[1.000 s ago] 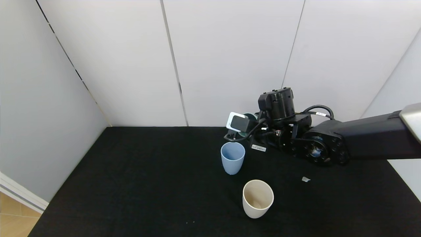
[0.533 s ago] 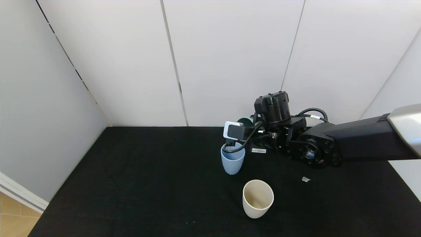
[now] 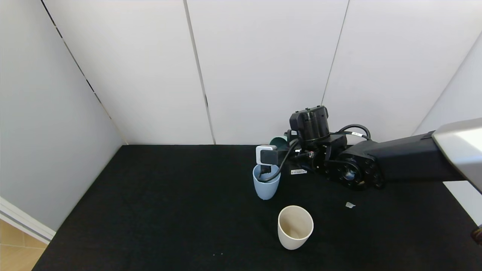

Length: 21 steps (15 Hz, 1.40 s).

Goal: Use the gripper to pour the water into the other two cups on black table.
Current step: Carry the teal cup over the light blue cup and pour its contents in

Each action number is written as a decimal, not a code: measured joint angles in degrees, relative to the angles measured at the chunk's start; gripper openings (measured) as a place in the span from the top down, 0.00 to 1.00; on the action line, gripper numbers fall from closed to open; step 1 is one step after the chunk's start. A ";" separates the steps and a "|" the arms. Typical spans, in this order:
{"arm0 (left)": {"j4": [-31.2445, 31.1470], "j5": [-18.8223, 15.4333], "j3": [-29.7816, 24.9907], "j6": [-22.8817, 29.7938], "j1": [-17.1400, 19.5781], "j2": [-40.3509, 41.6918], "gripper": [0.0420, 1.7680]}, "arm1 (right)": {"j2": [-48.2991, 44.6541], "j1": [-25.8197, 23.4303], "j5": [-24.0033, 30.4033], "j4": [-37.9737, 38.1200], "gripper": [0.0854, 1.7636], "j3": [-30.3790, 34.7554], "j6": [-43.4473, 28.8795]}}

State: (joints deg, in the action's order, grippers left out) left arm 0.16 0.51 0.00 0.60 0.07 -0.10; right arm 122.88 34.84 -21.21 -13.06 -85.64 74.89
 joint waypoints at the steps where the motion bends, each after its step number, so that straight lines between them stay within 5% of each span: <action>1: 0.00 0.00 0.00 0.00 0.00 0.00 0.03 | 0.07 -0.01 -0.83 0.02 0.34 -0.11 1.24; 21: -0.02 0.00 0.00 0.00 -0.02 0.00 0.03 | 2.28 0.63 -1.94 -0.28 0.34 -3.11 9.97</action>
State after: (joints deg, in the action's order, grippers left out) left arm 0.13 0.51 0.00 0.60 0.05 -0.10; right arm 125.16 35.47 -23.15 -13.34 -88.75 84.86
